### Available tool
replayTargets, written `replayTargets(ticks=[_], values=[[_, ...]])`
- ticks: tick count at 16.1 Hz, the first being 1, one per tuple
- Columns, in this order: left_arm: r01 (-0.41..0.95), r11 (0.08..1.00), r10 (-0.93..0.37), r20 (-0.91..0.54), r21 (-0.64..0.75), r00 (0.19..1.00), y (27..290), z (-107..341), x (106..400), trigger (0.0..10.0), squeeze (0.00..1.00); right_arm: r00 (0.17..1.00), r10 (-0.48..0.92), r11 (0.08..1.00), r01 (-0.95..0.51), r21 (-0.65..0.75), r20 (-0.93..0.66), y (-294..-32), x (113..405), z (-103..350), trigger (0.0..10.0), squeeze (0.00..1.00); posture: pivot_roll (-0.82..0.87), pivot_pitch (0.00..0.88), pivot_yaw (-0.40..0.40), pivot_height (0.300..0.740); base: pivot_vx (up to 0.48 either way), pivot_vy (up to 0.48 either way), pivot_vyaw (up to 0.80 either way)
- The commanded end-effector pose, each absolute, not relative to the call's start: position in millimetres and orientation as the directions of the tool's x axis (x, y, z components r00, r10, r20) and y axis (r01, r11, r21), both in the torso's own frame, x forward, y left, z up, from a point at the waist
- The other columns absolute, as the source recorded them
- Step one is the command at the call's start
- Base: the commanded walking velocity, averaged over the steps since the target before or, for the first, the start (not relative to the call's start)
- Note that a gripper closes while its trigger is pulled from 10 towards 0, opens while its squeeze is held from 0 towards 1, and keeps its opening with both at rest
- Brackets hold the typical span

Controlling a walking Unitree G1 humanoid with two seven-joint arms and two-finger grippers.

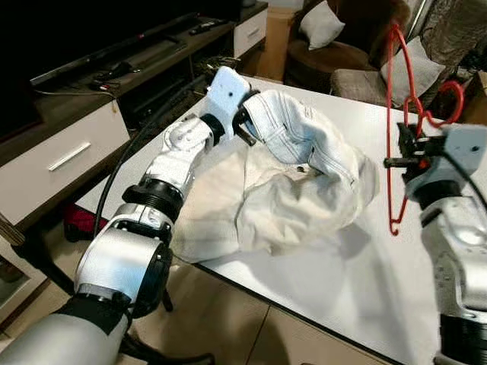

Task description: Hang hanger

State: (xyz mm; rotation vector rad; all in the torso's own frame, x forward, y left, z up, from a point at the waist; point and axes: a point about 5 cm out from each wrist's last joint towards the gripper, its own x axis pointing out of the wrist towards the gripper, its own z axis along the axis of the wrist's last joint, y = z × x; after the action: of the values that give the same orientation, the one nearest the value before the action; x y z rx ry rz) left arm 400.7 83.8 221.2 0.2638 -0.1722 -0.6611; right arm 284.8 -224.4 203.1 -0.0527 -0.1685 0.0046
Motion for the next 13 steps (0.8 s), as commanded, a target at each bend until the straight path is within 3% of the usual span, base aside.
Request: replayTargets(ticks=[1,4,7,9,12,13], values=[[0.566,0.784,-0.607,0.126,0.254,0.785,86,237,404,0.0,0.00,0.974,0.053,0.997,-0.041,-0.061,0.219,-229,281,220,10.0,0.00,-0.17,0.000,0.037,0.740,0.000,0.000,0.00],[0.494,0.852,-0.523,0.254,0.171,0.814,95,268,411,0.0,0.00,0.945,0.220,0.973,-0.196,-0.120,0.242,-234,270,242,10.0,0.00,-0.17,0.000,0.033,0.740,0.000,0.000,0.00],[0.455,0.860,-0.506,0.274,0.230,0.818,103,298,416,0.0,0.00,0.874,0.421,0.905,-0.387,-0.177,0.242,-231,253,256,10.0,0.00,-0.16,0.000,0.027,0.740,0.000,0.000,0.00],[0.425,0.832,-0.522,0.244,0.355,0.817,110,324,418,0.0,0.00,0.739,0.642,0.767,-0.615,-0.183,0.205,-228,223,262,10.0,0.00,-0.16,0.000,0.029,0.740,0.000,0.000,0.00],[0.415,0.799,-0.543,0.225,0.435,0.809,108,339,417,0.0,0.00,0.625,0.778,0.627,-0.767,-0.132,0.062,-232,195,255,10.0,0.00,-0.16,0.000,0.034,0.740,0.000,0.000,0.00],[0.420,0.791,-0.554,0.226,0.445,0.801,108,342,417,0.0,0.00,0.629,0.776,0.622,-0.774,-0.118,-0.040,-238,189,243,10.0,0.00,-0.17,0.000,0.044,0.740,0.000,0.000,0.00]])
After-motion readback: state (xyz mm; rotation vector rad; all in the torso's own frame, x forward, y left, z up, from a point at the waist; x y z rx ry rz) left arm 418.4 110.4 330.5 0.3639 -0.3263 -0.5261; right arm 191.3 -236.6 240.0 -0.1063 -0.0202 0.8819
